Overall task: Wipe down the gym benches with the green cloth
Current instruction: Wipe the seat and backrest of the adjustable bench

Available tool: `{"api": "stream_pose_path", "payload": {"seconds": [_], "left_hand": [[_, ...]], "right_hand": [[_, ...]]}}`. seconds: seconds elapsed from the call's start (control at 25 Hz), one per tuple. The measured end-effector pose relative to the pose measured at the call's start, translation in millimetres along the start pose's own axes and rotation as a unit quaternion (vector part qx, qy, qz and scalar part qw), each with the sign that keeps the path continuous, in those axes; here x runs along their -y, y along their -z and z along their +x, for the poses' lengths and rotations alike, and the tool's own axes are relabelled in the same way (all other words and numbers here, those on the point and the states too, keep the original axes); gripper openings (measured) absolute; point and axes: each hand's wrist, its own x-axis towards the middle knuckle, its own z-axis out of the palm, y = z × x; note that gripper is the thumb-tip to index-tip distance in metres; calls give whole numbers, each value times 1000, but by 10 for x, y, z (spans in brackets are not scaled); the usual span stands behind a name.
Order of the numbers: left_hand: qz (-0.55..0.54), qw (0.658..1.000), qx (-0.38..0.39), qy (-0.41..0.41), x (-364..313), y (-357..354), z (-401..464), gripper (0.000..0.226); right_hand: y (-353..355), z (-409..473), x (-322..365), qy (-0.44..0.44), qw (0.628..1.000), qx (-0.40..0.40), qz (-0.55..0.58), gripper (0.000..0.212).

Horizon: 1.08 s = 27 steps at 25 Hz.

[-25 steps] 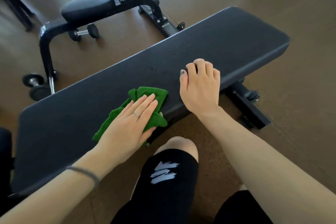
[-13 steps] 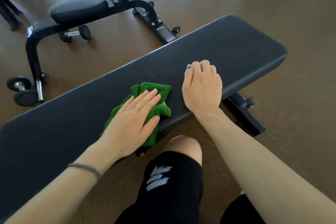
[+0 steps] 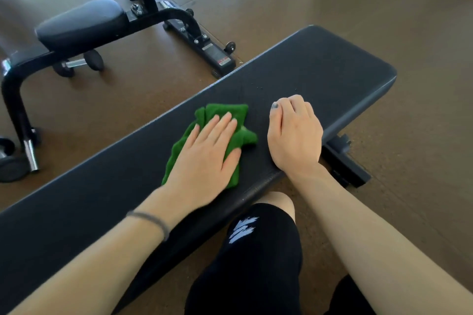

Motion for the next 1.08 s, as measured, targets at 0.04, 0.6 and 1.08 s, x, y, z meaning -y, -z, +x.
{"api": "stream_pose_path", "payload": {"seconds": [0.04,0.6,1.08], "left_hand": [[10,1000,9,-12,86,13,-68,60],[15,994,18,-109,184,-33,204,64],[33,989,53,-136,-98,-20,-343,67]], "right_hand": [[1,2,2,-2,1000,4,-1,38],[11,-14,12,-51,998,4,27,43],[74,354,-493,-56,997,0,-44,48]]}}
